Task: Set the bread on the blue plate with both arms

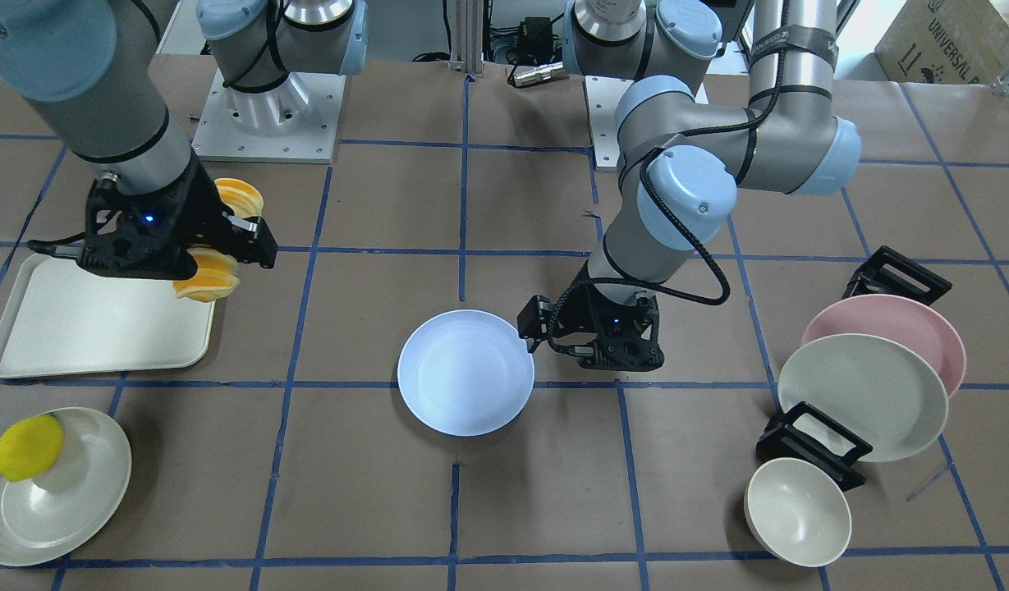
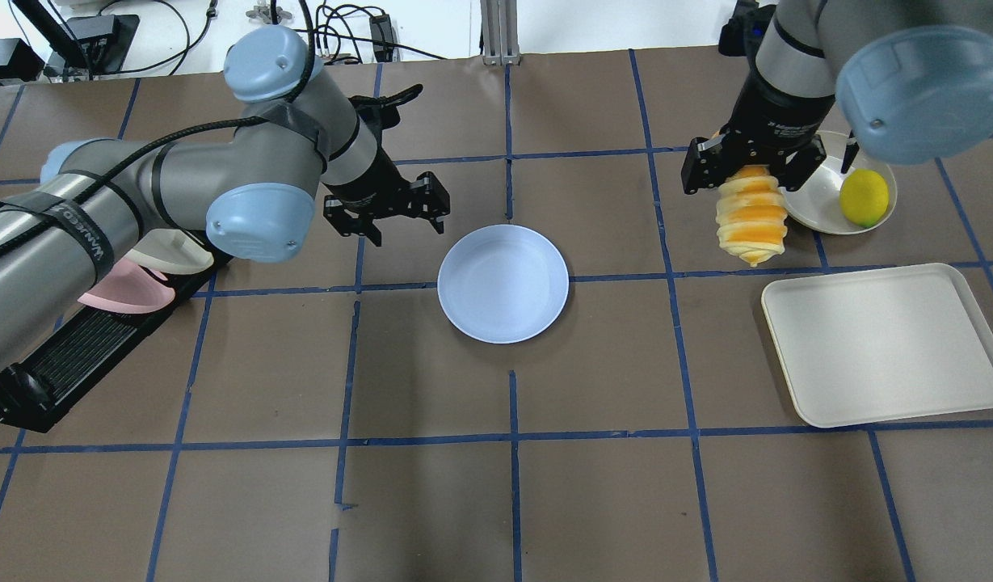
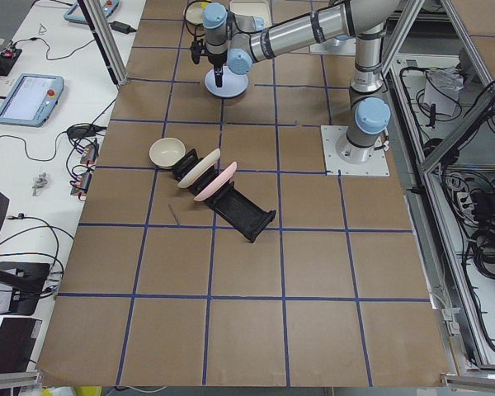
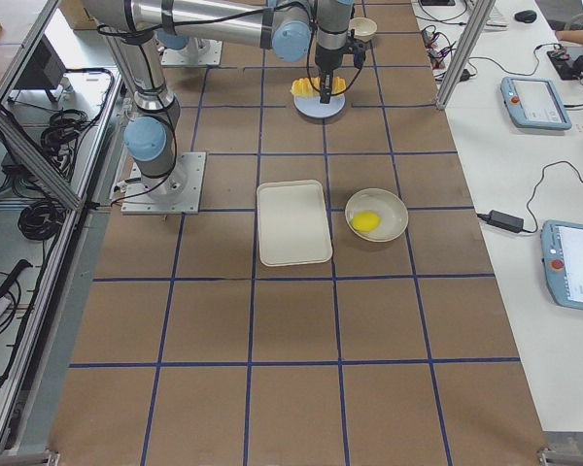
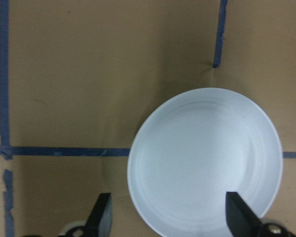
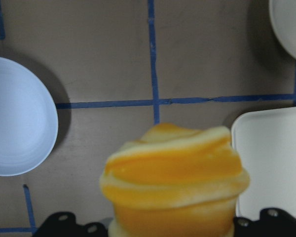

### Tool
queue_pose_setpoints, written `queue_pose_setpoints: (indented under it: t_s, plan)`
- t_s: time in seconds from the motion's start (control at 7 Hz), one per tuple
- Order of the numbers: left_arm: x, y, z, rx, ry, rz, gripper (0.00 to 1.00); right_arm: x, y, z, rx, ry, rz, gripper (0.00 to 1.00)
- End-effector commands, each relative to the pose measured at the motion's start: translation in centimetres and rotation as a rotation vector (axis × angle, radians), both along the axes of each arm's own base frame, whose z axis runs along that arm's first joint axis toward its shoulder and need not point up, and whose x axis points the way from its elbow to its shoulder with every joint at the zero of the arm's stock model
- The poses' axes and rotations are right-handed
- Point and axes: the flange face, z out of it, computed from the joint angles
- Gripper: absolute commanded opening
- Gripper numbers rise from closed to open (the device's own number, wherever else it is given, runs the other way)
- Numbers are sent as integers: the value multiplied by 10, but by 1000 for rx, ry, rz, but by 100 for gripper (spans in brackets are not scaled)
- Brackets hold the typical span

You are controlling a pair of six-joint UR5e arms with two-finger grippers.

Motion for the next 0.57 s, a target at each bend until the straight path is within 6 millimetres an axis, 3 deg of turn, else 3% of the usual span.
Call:
queue_pose_setpoints:
  t_s: [0.0, 0.14, 0.29, 0.43]
  plan:
    - [106, 8, 54, 64, -115, -169, 100, 49, -8, -28, 39, -47, -30, 10]
    - [138, 33, 79, 117, -101, -116, 100, 79, -15, -42, 11, -35, 6, 9]
    - [145, 55, 113, 109, -110, -95, 100, 111, -22, -66, -20, -37, 59, 9]
    - [147, 81, 156, 44, -219, -99, 100, 127, -47, -116, -54, -15, 71, 9]
